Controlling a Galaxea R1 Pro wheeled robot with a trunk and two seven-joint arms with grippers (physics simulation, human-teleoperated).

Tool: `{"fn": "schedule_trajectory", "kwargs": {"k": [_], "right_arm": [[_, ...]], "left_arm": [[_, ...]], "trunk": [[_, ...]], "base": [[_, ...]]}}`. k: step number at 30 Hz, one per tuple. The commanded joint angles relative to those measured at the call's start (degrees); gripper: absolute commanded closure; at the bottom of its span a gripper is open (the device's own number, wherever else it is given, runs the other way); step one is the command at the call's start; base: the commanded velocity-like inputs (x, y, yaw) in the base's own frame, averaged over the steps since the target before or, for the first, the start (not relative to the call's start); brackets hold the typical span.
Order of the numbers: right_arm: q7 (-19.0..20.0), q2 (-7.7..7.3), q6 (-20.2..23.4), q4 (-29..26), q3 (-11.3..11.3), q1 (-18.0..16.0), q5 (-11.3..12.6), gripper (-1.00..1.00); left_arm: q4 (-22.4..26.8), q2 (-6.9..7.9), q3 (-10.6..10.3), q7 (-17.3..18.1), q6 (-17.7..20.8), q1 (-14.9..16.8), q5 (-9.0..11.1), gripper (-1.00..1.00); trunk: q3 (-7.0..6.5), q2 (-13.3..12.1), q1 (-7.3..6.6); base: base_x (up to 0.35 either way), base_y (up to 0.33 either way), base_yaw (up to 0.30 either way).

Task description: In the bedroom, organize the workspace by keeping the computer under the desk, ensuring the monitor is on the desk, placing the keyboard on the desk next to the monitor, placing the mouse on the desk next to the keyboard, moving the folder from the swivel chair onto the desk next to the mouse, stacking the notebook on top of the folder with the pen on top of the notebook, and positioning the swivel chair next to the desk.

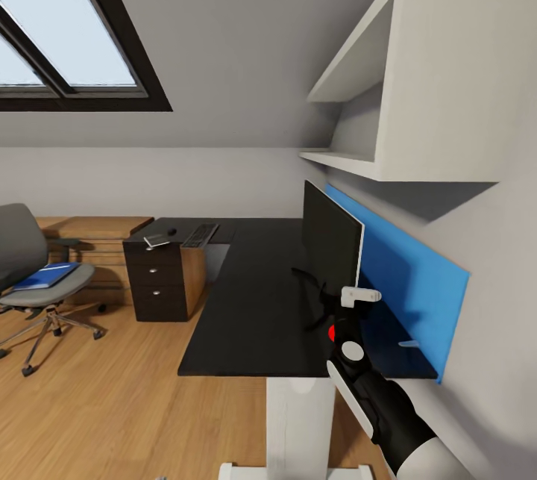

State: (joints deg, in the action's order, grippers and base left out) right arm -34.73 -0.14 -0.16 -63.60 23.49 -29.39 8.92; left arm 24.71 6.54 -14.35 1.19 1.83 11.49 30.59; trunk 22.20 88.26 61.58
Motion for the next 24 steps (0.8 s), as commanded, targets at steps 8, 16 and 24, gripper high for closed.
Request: {"fn": "schedule_trajectory", "kwargs": {"k": [8,16,24], "right_arm": [[-0.3,-0.03,0.0,0.0,0.2,-0.1,0.4,-1.00],[-0.3,-0.03,0.0,0.0,0.2,-0.1,0.4,-1.00],[-0.3,-0.03,0.0,0.0,0.2,-0.1,0.4,-1.00]], "left_arm": [[0.1,0.06,-0.2,0.0,0.2,0.0,0.4,-1.00],[0.1,0.06,-0.2,0.0,0.2,0.0,0.4,-1.00],[0.1,0.06,-0.2,0.0,0.2,0.0,0.5,-1.00]], "trunk": [[0.07,0.0,0.00],[0.07,0.0,0.00],[0.07,0.0,0.00]], "base": [[0.113,0.000,0.000],[0.015,0.000,0.000],[0.115,0.000,0.000]]}}
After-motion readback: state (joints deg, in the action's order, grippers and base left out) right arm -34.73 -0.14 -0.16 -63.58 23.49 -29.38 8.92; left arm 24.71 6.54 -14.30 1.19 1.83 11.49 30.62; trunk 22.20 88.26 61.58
